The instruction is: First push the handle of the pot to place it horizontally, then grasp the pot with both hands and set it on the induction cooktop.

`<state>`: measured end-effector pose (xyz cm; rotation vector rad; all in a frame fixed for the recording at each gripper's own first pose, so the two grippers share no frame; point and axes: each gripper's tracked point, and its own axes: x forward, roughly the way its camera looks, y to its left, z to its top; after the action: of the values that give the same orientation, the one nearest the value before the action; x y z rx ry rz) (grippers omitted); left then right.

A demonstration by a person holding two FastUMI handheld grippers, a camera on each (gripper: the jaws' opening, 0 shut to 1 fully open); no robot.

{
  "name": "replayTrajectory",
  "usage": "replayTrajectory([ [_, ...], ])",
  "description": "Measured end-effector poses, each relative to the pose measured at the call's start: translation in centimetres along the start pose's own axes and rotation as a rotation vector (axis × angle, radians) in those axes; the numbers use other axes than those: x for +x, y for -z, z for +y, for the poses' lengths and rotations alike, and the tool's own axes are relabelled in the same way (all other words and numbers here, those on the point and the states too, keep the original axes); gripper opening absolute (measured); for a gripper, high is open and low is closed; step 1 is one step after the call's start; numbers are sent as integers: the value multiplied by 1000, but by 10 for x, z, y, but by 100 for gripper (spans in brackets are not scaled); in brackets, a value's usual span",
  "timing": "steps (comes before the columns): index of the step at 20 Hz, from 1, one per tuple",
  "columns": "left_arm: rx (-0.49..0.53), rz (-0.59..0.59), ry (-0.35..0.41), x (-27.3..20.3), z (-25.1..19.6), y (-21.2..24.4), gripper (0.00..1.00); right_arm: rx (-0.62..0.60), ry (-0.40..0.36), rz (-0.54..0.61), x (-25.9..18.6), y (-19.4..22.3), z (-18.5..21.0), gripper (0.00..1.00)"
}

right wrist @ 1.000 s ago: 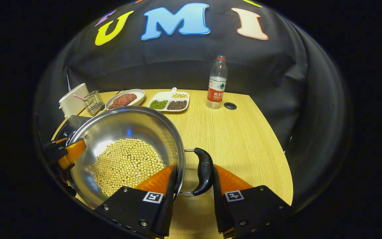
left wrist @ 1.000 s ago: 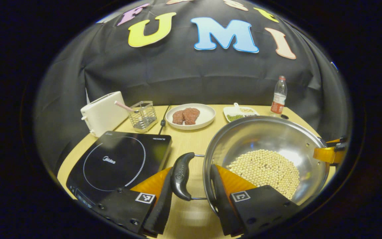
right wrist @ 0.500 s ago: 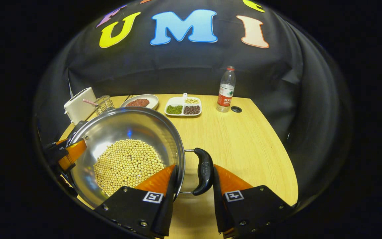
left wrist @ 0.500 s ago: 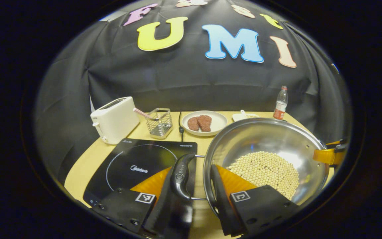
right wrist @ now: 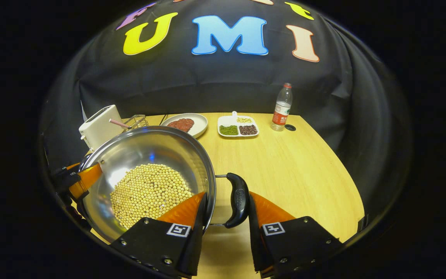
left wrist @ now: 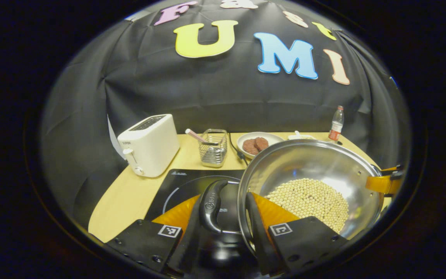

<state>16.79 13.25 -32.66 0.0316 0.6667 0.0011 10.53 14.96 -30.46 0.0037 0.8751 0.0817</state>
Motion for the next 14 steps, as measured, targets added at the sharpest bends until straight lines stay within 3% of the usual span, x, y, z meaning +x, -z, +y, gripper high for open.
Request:
replayTrajectory([
  [2, -1, 5, -1, 4, 22, 0, 69, 0, -2, 2, 1, -2, 19, 53],
  [10, -15, 30, -29, 23, 96, 10, 69, 3, -24, 23, 17, -5, 89, 53],
  [11, -13, 31, -33, 25, 104, 11, 65, 4, -28, 30, 19, -3, 96, 53],
  [14, 0, 33, -41, 32, 120, 10, 69, 7, -35, 44, 24, -1, 114, 53],
])
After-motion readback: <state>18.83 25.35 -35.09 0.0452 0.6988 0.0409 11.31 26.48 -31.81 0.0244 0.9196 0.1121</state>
